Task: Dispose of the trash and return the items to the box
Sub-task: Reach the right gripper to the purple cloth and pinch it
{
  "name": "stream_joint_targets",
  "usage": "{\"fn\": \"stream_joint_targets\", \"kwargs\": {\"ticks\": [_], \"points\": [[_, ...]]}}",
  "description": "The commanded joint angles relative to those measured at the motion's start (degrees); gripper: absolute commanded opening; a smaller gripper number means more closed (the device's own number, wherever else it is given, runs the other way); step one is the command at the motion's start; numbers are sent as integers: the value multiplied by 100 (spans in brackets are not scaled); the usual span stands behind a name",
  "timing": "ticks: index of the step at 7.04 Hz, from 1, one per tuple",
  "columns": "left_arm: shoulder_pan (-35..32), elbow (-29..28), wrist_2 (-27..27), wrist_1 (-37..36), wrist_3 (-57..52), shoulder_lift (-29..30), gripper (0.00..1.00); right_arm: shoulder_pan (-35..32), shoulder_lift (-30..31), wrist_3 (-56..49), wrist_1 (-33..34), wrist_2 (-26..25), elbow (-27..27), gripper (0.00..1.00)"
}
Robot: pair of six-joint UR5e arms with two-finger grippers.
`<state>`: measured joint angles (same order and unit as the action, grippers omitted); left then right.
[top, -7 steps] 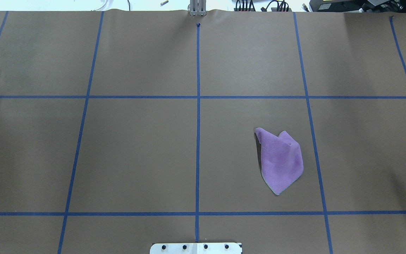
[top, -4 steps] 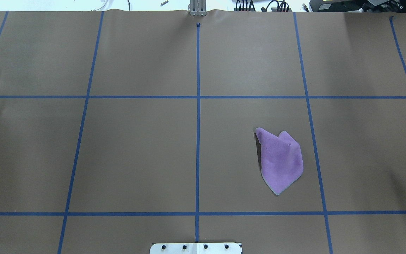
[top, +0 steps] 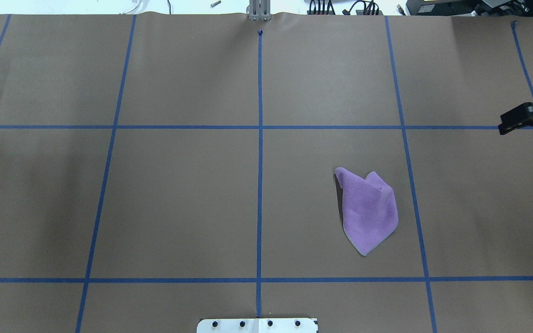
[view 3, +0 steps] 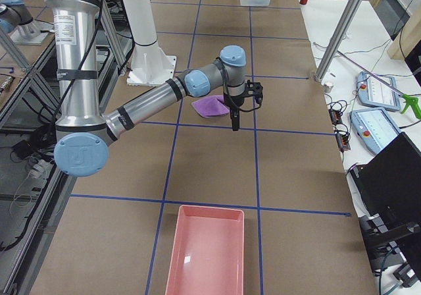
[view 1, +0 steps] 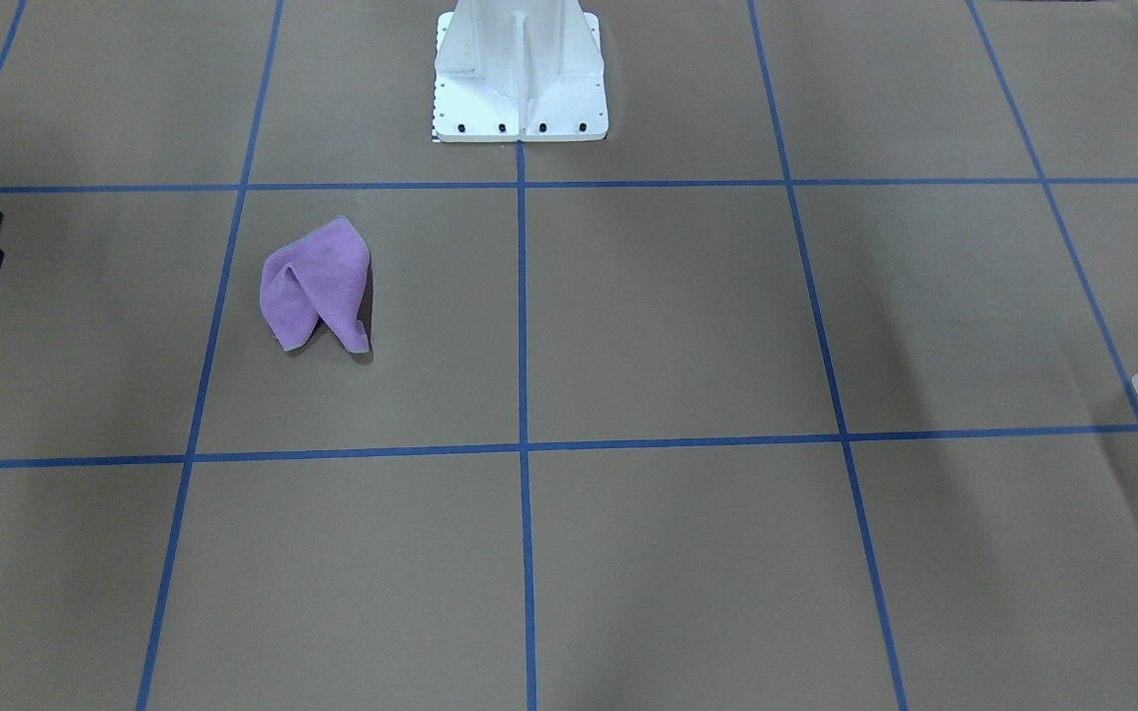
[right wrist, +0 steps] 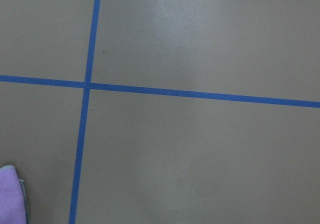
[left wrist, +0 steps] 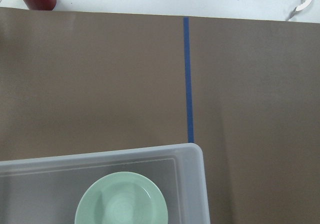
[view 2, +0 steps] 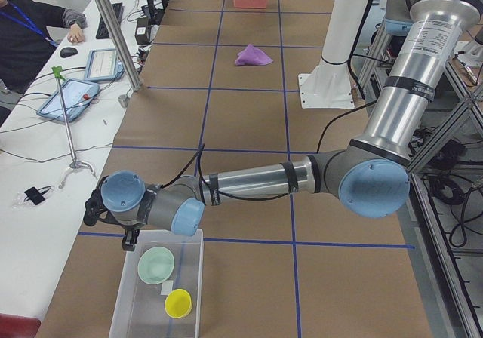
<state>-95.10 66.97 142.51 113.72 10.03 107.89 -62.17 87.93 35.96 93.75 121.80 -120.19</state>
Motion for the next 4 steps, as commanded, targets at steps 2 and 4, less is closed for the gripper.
{"fn": "stream_joint_targets", "kwargs": {"ticks": [2, 4], "points": [[18, 1782, -13, -763, 8, -1031, 99, 1818, -636, 1952, -5, -1147, -92, 100], [9, 1924, -65, -755, -1, -1077, 99, 2794, -969, 3148, -5, -1788, -207, 96]]}}
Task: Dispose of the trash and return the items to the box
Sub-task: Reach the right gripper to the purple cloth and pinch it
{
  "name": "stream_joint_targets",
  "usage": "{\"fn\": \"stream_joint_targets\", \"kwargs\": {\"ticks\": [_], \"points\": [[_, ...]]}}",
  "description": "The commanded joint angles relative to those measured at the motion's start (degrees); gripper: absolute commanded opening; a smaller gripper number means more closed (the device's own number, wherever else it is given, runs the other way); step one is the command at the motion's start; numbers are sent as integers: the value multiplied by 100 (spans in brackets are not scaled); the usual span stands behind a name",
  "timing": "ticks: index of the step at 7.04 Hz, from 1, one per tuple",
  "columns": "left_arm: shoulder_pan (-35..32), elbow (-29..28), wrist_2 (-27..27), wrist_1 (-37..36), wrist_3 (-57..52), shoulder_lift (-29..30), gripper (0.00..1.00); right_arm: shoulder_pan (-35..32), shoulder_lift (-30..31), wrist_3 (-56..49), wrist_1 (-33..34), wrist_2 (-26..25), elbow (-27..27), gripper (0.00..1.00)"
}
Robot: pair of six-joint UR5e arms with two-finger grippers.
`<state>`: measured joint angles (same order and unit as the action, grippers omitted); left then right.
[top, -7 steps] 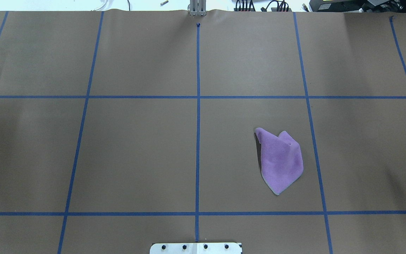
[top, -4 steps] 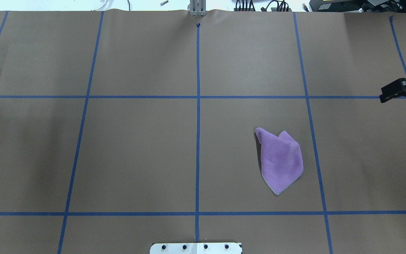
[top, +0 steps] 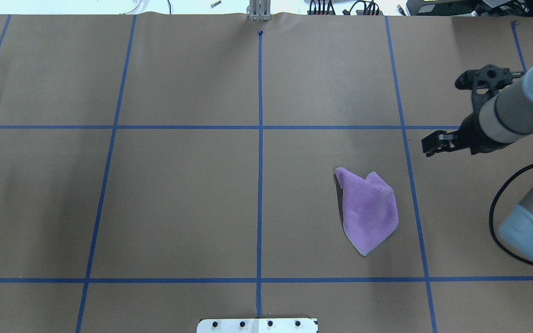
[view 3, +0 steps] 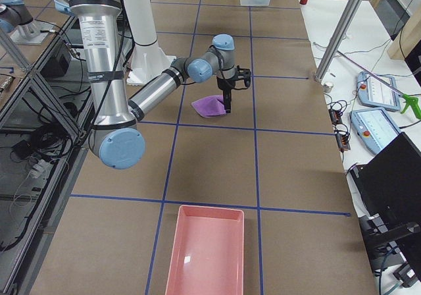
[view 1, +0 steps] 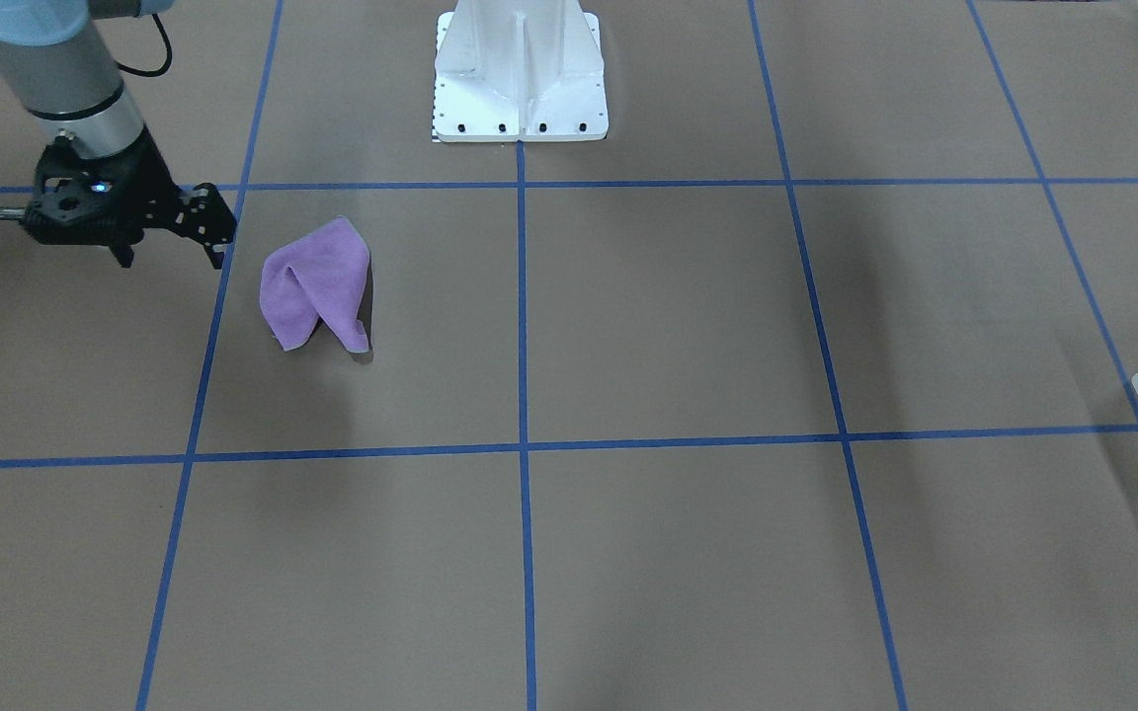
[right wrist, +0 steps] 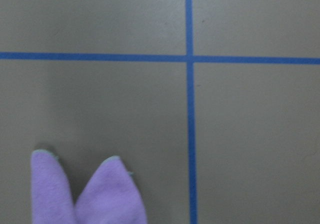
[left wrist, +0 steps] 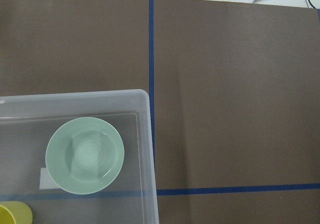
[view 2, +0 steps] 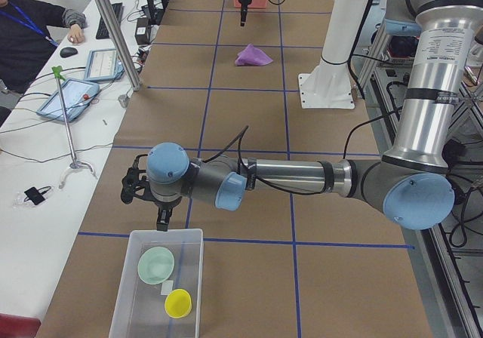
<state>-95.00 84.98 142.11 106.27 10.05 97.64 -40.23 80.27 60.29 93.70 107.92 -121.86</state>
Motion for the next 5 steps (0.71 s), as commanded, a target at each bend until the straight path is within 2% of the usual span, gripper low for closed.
{"fn": "stream_joint_targets", "kwargs": {"ticks": [1, 2, 3, 4, 5], "points": [[-10, 150, -34, -10, -11, -52, 99, 804, -309, 912, -53, -525, -13, 92], [-10, 185, -26, -1, -107, -113, 99, 971, -293, 1271, -393, -544, 65, 90], [-10, 272, -34, 8, -178, -262, 99, 1025, -214, 1466, -736, -579, 127, 83], [-10, 395, -34, 8, -179, -307, 99, 1069, -213, 1538, -757, -710, 215, 71], [-19, 440, -34, -1, -179, -307, 99, 1070, -213, 1564, -905, -746, 346, 68]]}}
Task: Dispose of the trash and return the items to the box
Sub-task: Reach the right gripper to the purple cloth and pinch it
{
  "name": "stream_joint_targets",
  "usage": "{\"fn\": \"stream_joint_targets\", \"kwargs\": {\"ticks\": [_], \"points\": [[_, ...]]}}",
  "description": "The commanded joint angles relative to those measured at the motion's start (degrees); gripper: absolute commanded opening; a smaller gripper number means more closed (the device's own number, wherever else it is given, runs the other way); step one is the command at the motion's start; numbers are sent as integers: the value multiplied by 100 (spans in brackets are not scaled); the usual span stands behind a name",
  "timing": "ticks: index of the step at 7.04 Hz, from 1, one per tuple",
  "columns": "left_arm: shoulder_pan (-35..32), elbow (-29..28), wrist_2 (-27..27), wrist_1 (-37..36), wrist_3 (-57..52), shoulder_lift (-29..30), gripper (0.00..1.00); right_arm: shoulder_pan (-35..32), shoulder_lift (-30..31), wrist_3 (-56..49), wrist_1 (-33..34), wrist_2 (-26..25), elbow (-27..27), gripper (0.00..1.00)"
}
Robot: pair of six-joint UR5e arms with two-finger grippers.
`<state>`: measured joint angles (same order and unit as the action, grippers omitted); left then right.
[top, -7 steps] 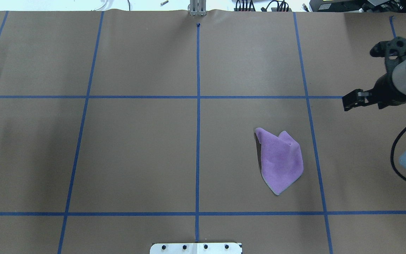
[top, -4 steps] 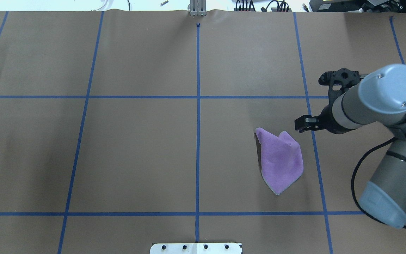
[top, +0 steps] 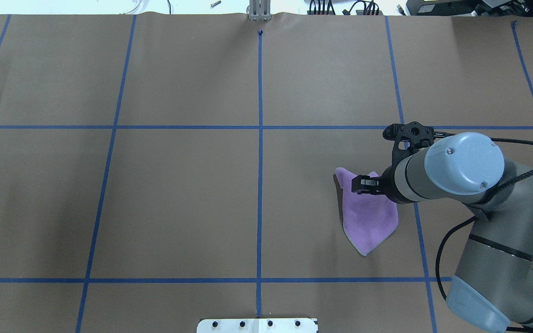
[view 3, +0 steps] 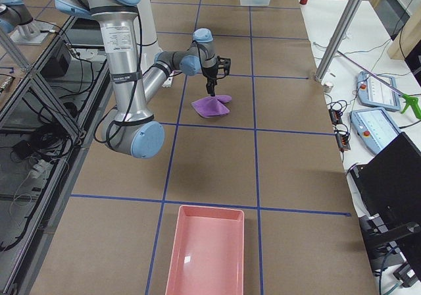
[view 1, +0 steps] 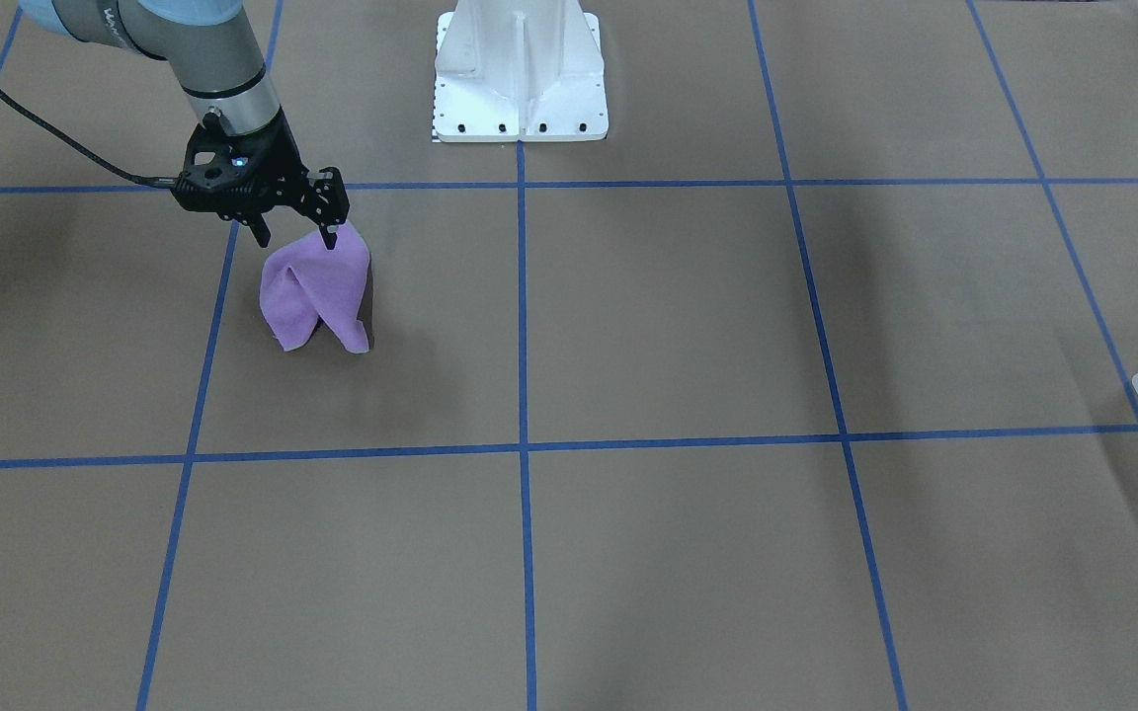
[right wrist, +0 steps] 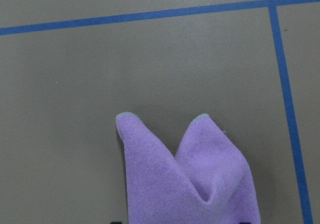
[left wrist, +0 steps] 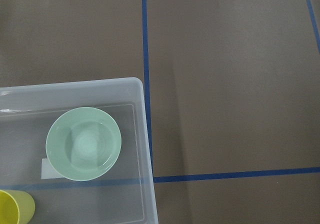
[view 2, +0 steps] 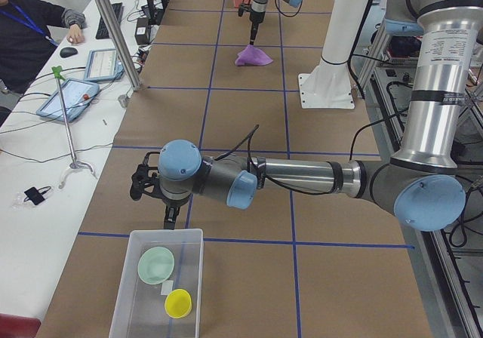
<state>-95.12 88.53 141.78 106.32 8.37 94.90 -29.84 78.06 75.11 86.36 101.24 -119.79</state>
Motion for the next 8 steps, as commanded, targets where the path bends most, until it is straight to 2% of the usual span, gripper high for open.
{"fn": "stream_joint_targets", "kwargs": {"ticks": [1, 2, 4, 5, 6, 7, 8], "points": [[3, 85, -1, -6, -11, -33, 99, 22, 16, 100, -372, -78, 323, 65], [3, 103, -1, 3, -11, -33, 99, 22, 33, 144, -687, -78, 525, 64], [-6, 147, -1, -6, -11, -33, 99, 22, 95, 170, -769, -70, 580, 60], [3, 164, -10, -6, -11, -33, 99, 13, 139, 162, -770, -70, 589, 55], [3, 173, -10, -6, -11, -33, 99, 13, 174, 170, -770, -61, 537, 19], [3, 173, -10, -6, -11, -33, 99, -39, 157, 170, -778, -43, 501, 0], [11, 164, -10, -6, -11, -68, 99, -162, 157, 162, -770, 0, 379, 0]]}}
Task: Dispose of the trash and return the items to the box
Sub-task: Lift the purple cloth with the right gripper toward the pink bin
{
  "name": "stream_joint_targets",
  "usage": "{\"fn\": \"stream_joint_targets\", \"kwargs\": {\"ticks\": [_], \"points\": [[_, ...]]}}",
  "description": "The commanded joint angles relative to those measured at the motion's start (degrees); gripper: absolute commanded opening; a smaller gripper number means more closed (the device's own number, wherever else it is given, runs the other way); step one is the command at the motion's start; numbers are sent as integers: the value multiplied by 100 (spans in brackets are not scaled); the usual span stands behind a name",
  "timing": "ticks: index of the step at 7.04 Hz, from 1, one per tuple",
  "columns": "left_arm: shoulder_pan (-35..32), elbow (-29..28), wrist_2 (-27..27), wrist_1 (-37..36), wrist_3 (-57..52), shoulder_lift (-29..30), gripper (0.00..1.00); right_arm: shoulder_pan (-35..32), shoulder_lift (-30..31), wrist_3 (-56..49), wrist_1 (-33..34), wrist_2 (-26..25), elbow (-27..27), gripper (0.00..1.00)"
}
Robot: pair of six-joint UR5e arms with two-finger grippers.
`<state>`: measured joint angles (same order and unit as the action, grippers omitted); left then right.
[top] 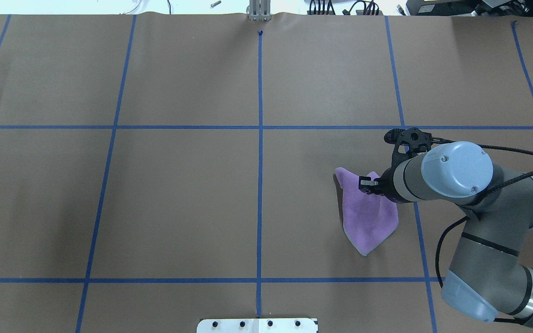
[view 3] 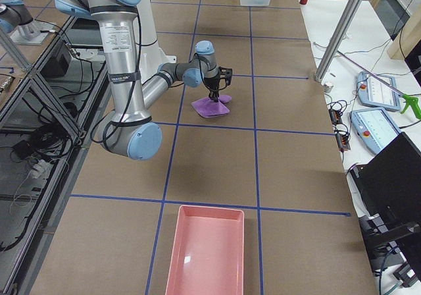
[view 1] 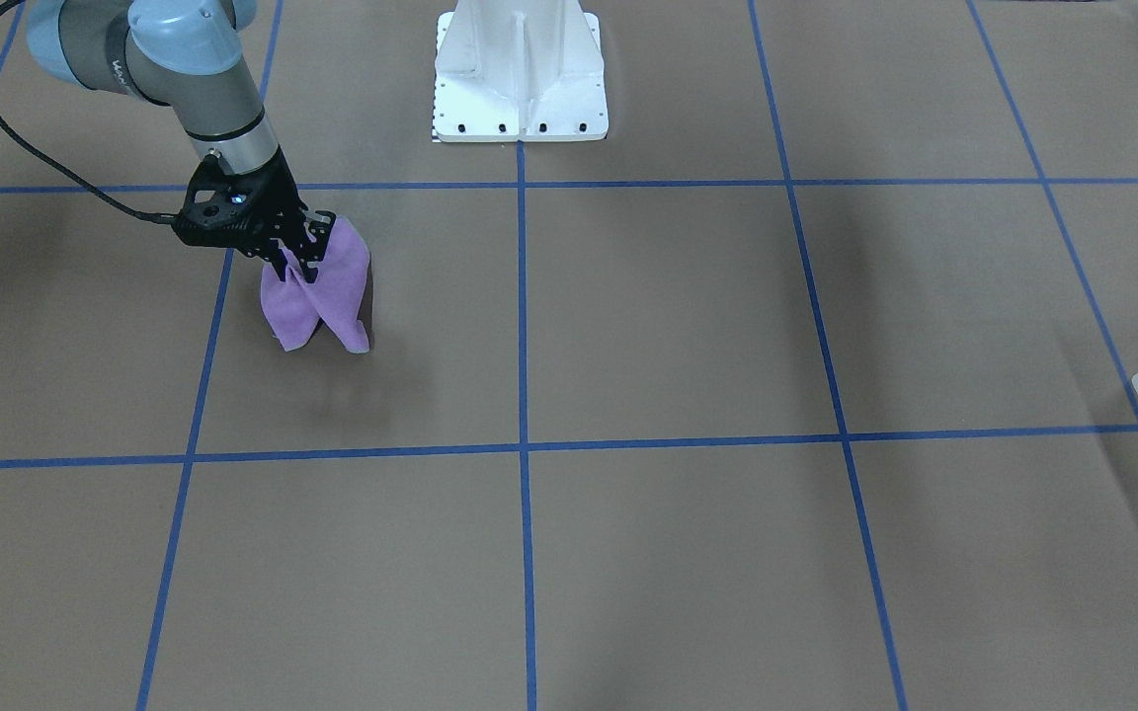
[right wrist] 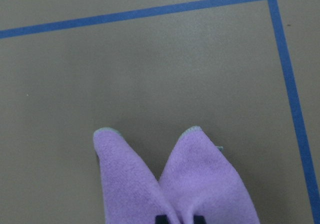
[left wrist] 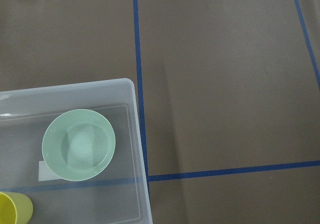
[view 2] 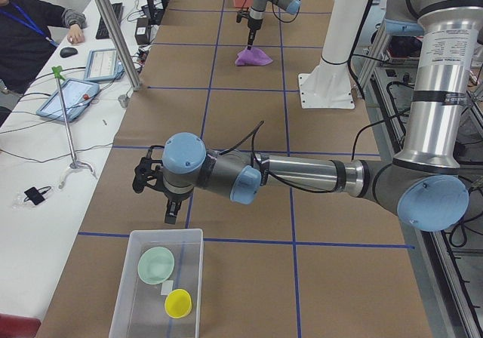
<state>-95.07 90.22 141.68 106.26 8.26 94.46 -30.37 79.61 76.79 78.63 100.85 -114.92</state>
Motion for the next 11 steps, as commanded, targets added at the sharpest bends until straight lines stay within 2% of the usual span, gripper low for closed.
{"fn": "stream_joint_targets", "kwargs": {"ticks": [1, 3, 4, 5, 6, 7, 8, 9, 10, 11], "points": [[15, -13, 0, 0, 0, -33, 99, -335, 10, -15, 55, 284, -205, 0], [15, -4, -71, -9, 0, -103, 99, -1107, 37, -233, 178, 924, -259, 0], [58, -21, -79, -17, -104, -138, 99, -1476, 80, -730, 353, 1067, -268, 0], [15, -56, -62, -26, -132, -582, 99, -1915, 176, -1318, 467, 1329, -242, 0], [32, -179, -245, -96, -123, -787, 99, -2459, 290, -2038, 651, 1706, -233, 0], [372, -162, -586, -410, -149, -789, 99, -3021, 379, -2871, 914, 2075, -241, 0], [758, -58, -754, -1396, -236, -754, 99, -3497, 475, -3498, 1134, 2270, -267, 0], [753, 213, -1061, -1711, -881, -1015, 99, -3928, 668, -4139, 1163, 2472, -259, 0], [684, 468, -1116, -1731, -1384, -1313, 99, -4454, 948, -5024, 1172, 2814, -224, 0], [683, 453, -1117, -1731, -1389, -1325, 99, -5069, 1203, -5851, 1381, 3096, -206, 0]]}}
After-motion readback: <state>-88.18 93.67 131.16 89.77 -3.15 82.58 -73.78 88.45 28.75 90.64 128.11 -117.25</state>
